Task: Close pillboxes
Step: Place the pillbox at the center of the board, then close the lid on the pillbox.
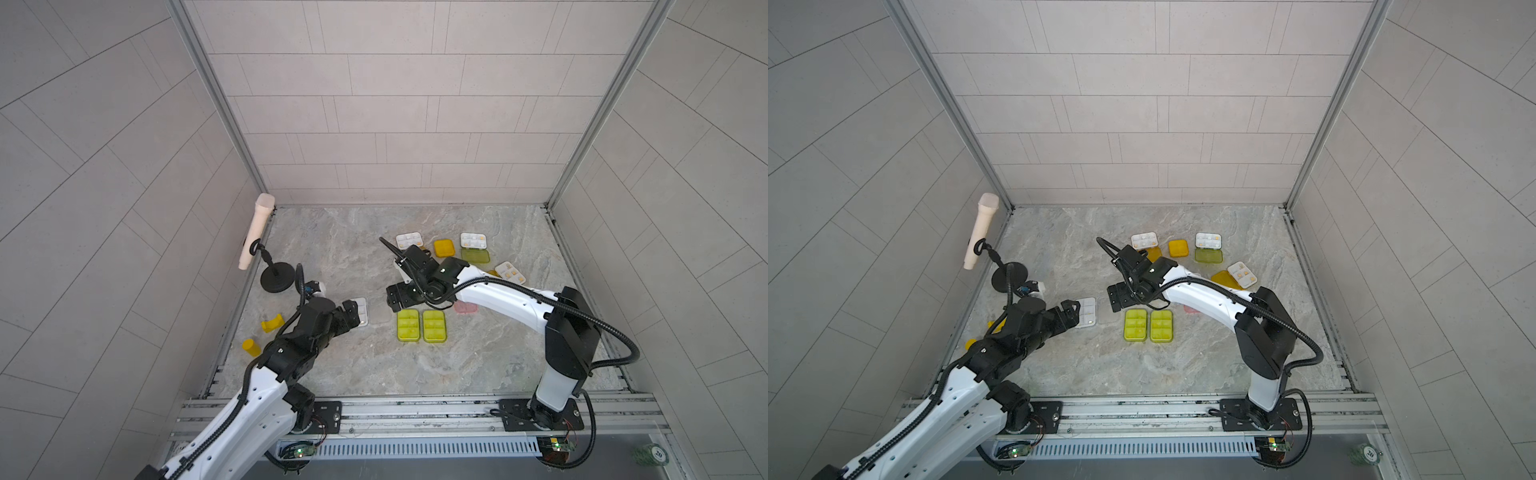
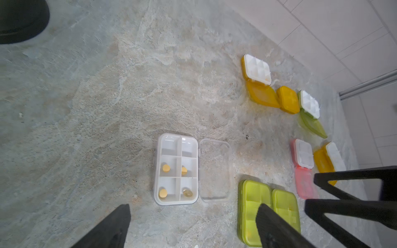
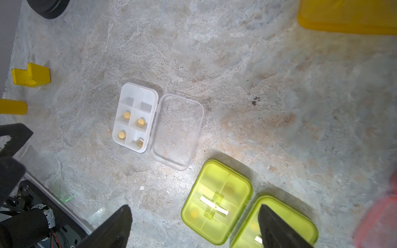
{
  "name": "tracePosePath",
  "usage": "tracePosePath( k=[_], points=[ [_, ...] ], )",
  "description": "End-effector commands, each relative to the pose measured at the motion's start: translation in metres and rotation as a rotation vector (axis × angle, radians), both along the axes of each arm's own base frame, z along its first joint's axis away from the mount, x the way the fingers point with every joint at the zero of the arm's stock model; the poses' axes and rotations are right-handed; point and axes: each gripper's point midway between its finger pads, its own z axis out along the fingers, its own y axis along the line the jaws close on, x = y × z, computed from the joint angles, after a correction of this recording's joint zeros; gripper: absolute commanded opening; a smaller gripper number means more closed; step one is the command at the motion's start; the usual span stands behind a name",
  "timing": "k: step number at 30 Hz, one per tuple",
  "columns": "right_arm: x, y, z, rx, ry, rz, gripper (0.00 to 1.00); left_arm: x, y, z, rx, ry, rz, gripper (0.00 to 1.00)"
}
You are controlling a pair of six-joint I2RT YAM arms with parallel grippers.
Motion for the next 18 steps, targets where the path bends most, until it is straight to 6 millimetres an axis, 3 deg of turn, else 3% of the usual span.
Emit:
tracePosePath(
  k=[1, 4, 10, 18],
  points=[
    [0.004, 0.015, 0.002, 0.032, 0.017, 0.028, 0.94, 0.005, 0.005, 0.005, -0.049, -0.045, 0.069, 0.96],
    [0.012, 0.024, -0.002, 0.045, 0.043, 0.033, 0.95, 0.006, 0.009, 0.001, -0.038, -0.020, 0.098, 0.96],
    [0.027, 0.034, -0.014, 0.092, 0.113, 0.037, 0.95, 0.016, -0.003, -0.022, -0.121, 0.106, 0.082, 0.96],
    [0.031, 0.040, -0.044, 0.119, 0.199, 0.063, 0.95, 0.038, -0.002, -0.046, -0.302, 0.203, 0.072, 0.96]
  ],
)
